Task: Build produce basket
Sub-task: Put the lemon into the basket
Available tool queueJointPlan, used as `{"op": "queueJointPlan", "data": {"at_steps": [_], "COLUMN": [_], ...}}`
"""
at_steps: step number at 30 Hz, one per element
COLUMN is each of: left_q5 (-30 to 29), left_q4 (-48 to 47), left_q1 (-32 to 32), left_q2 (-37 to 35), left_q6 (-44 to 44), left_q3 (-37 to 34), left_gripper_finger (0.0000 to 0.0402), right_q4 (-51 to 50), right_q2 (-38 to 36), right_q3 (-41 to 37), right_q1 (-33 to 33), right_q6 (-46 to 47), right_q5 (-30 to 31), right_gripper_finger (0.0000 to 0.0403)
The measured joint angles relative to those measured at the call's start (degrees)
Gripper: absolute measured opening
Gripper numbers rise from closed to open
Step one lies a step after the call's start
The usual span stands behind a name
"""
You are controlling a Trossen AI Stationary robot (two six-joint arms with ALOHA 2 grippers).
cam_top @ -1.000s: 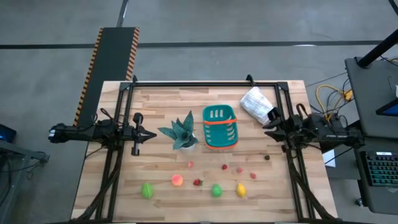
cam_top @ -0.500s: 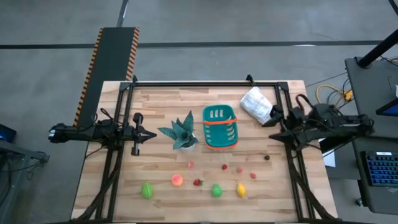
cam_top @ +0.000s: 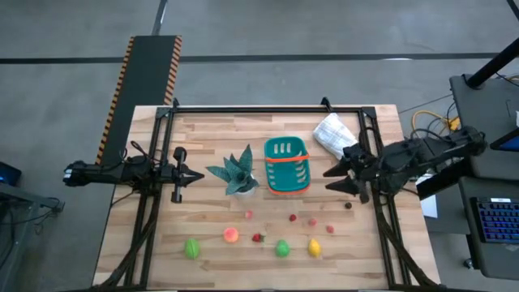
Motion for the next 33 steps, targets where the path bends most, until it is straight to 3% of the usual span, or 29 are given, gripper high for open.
{"op": "queueJointPlan", "data": {"at_steps": [8, 12, 18, 33], "left_q5": [0.0, 0.0, 0.0, 0.0], "left_q4": [0.0, 0.0, 0.0, 0.1], "left_q1": [0.0, 0.0, 0.0, 0.0], "left_q2": [0.0, 0.0, 0.0, 0.0], "left_q6": [0.0, 0.0, 0.0, 0.0], "left_q3": [0.0, 0.0, 0.0, 0.0], "left_gripper_finger": [0.0, 0.0, 0.0, 0.0], "right_q4": [-18.3, -26.1, -38.0, -40.6], "right_q2": [14.0, 21.5, 31.3, 41.1], "right_q3": [14.1, 19.8, 28.2, 29.9], "right_q1": [10.2, 13.8, 15.9, 23.1], "right_q6": [17.9, 27.8, 34.5, 63.0], "right_q5": [9.2, 9.2, 5.2, 2.1], "right_gripper_finger": [0.0235, 0.0235, 0.0235, 0.0235]}}
